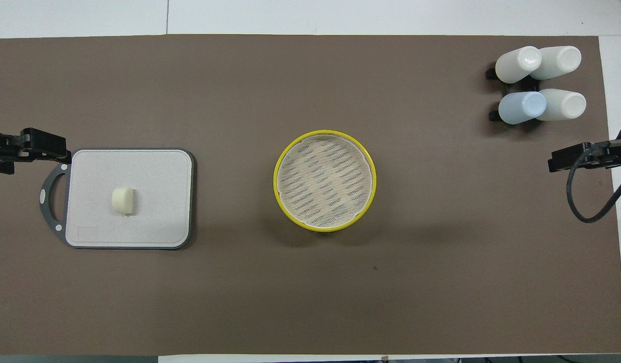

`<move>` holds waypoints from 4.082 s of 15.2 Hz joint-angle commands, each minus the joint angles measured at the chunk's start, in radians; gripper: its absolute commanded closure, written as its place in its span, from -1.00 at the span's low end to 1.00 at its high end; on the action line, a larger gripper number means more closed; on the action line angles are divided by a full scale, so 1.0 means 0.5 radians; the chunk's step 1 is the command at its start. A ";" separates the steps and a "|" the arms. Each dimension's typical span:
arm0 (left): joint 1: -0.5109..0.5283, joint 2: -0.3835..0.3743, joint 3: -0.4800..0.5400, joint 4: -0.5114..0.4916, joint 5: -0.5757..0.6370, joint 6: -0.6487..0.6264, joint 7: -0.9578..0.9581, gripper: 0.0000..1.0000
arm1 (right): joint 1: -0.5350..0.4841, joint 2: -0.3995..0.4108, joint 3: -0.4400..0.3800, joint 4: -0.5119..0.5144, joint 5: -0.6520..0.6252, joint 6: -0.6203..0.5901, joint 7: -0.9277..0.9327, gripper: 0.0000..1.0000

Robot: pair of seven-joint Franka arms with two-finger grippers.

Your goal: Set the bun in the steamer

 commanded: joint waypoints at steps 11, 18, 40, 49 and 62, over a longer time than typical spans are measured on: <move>-0.001 -0.053 0.054 -0.138 0.042 0.100 0.018 -1.00 | -0.088 -0.005 0.026 -0.016 0.036 0.031 -0.033 -1.00; 0.039 -0.142 0.057 -0.671 0.042 0.576 0.157 -1.00 | 0.133 0.035 0.060 -0.025 0.042 0.123 0.141 -1.00; 0.048 0.107 0.057 -1.387 0.042 1.571 0.307 -1.00 | 1.253 1.149 0.045 0.956 -0.090 0.197 1.301 -1.00; 0.048 0.205 0.057 -1.365 0.045 1.605 0.301 -0.52 | 1.461 1.259 0.045 0.969 -0.090 0.310 1.611 -1.00; 0.048 0.205 0.057 -1.295 0.042 1.473 0.292 0.06 | 1.526 1.330 0.051 0.917 -0.084 0.574 1.777 -0.49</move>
